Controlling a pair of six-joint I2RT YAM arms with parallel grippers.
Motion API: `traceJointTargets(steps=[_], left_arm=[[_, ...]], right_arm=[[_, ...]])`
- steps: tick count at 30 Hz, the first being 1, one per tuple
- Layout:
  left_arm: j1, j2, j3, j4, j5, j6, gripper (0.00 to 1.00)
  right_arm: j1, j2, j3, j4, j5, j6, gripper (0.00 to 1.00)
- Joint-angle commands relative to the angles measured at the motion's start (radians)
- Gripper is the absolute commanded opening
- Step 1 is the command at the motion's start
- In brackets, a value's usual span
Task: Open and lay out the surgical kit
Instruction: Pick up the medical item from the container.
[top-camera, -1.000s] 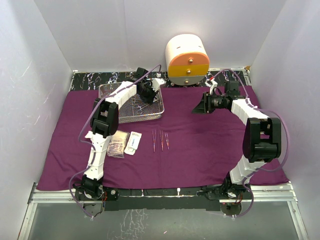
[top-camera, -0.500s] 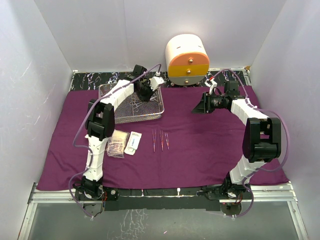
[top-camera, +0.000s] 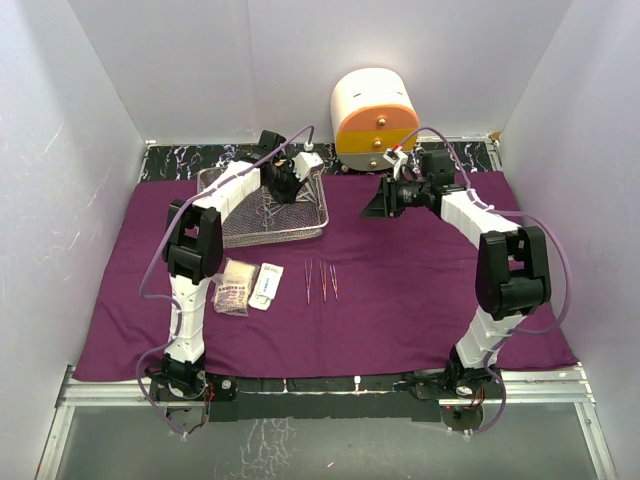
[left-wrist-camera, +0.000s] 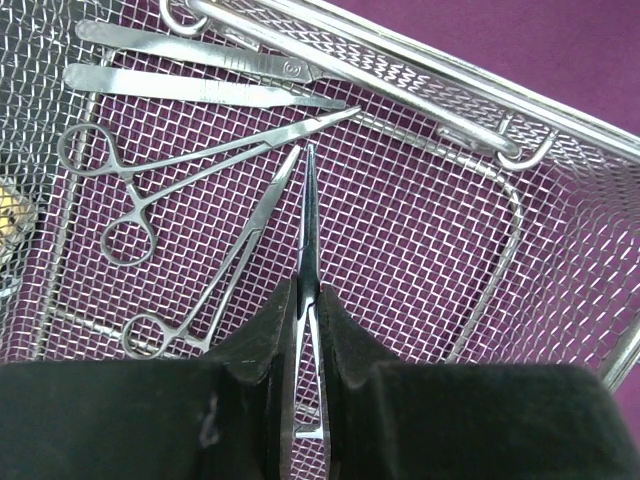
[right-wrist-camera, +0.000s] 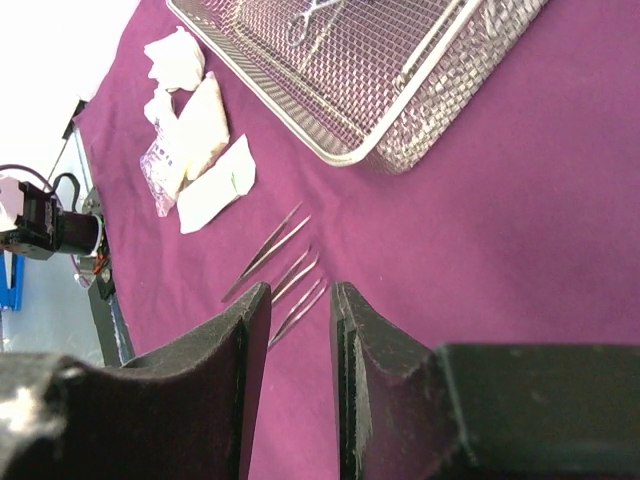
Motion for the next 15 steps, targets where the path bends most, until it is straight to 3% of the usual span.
traceJointTargets(steps=[1, 9, 15], left_arm=[[0.003, -0.159, -0.019, 0.057, 0.062, -0.061, 0.0], [0.003, -0.243, -0.049, 0.154, 0.077, -0.185, 0.0], [-0.007, -0.28, -0.063, 0.21, 0.091, -0.251, 0.0]], right_arm=[[0.056, 0.047, 0.078, 0.192, 0.026, 0.137, 0.29], [0.115, 0.134, 0.173, 0.373, 0.079, 0.365, 0.36], [0.136, 0.179, 0.263, 0.444, 0.125, 0.472, 0.47]])
